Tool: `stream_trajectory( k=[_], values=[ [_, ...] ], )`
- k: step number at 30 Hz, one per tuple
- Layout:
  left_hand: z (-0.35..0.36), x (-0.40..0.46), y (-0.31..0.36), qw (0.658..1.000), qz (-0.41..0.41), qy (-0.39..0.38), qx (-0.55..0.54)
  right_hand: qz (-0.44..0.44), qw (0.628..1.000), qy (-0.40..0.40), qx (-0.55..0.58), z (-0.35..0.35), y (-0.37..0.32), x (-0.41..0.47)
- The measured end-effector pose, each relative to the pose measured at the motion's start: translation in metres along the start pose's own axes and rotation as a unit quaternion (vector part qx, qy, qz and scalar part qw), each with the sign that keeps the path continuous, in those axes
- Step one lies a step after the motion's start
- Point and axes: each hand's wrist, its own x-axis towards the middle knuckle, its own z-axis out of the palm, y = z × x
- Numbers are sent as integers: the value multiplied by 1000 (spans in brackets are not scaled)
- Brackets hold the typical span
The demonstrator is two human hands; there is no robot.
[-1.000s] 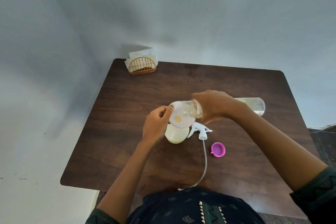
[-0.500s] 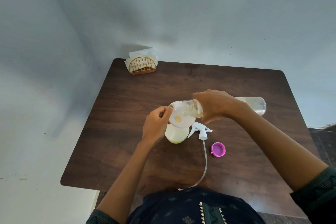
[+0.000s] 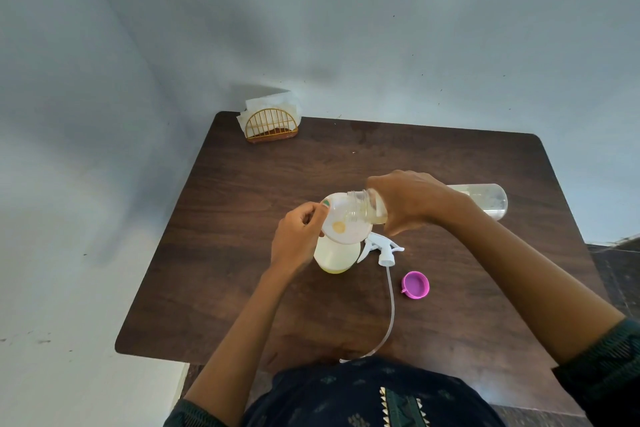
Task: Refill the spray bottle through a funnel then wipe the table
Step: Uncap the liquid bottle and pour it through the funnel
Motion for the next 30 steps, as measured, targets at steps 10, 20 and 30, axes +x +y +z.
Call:
stream_trajectory(
  k=[10, 20, 30],
  values=[
    [-1, -1, 0, 1000, 5, -2, 0, 3, 1000, 4, -7, 0, 1, -1],
    [1, 0, -1, 1000, 2, 2, 8, 2, 1000, 5, -10, 2, 2, 1],
    [0, -2, 1, 1000, 1, 3, 10, 7, 1000, 2, -19, 1, 1, 0]
  ],
)
